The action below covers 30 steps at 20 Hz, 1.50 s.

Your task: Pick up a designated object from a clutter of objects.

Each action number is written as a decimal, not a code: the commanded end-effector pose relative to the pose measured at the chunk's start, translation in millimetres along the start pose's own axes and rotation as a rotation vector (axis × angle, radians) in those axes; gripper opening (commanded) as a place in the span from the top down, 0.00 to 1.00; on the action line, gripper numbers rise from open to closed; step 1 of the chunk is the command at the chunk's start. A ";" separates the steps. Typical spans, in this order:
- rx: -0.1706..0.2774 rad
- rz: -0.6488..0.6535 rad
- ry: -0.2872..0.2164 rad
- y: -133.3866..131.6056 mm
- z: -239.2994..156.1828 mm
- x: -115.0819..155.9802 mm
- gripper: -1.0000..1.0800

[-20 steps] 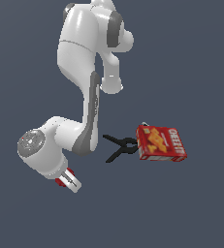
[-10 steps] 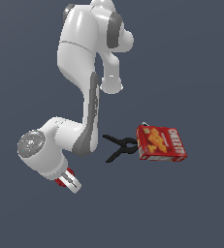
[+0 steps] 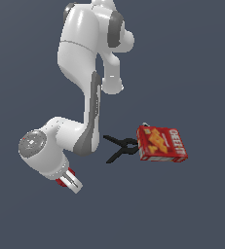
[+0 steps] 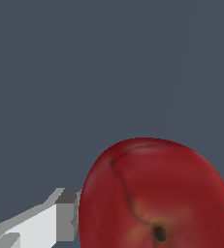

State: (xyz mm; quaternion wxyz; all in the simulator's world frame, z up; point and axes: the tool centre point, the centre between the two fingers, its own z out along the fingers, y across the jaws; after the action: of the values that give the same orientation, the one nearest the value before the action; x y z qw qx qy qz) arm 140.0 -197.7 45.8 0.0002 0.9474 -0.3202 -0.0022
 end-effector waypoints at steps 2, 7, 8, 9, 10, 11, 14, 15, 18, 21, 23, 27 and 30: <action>0.001 0.000 0.002 -2.0 -5.1 -4.5 1.00; 0.001 0.000 0.002 -5.6 -14.5 -18.3 1.00; 0.001 0.000 0.002 -6.6 -17.0 -22.0 1.00; 0.002 -0.001 0.002 -7.8 -19.8 -26.2 1.00; 0.002 -0.001 0.002 -9.0 -22.8 -30.6 1.00; 0.002 -0.001 0.002 -10.2 -26.1 -35.4 1.00; 0.002 -0.001 0.002 -14.7 -37.7 -52.5 1.00; 0.002 -0.001 0.002 -16.5 -42.1 -58.9 1.00; 0.002 -0.001 0.002 -21.9 -55.9 -79.2 1.00; 0.003 -0.001 0.002 -27.8 -71.0 -101.3 1.00; 0.003 -0.001 0.002 -32.1 -81.9 -117.1 1.00; 0.003 -0.001 0.002 -40.8 -104.5 -149.9 1.00; 0.003 -0.002 0.002 -47.7 -122.0 -175.0 1.00</action>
State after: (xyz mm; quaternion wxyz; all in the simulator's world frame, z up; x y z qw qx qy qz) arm 38.1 -64.1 158.3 -0.0003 0.9476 -0.3195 -0.0022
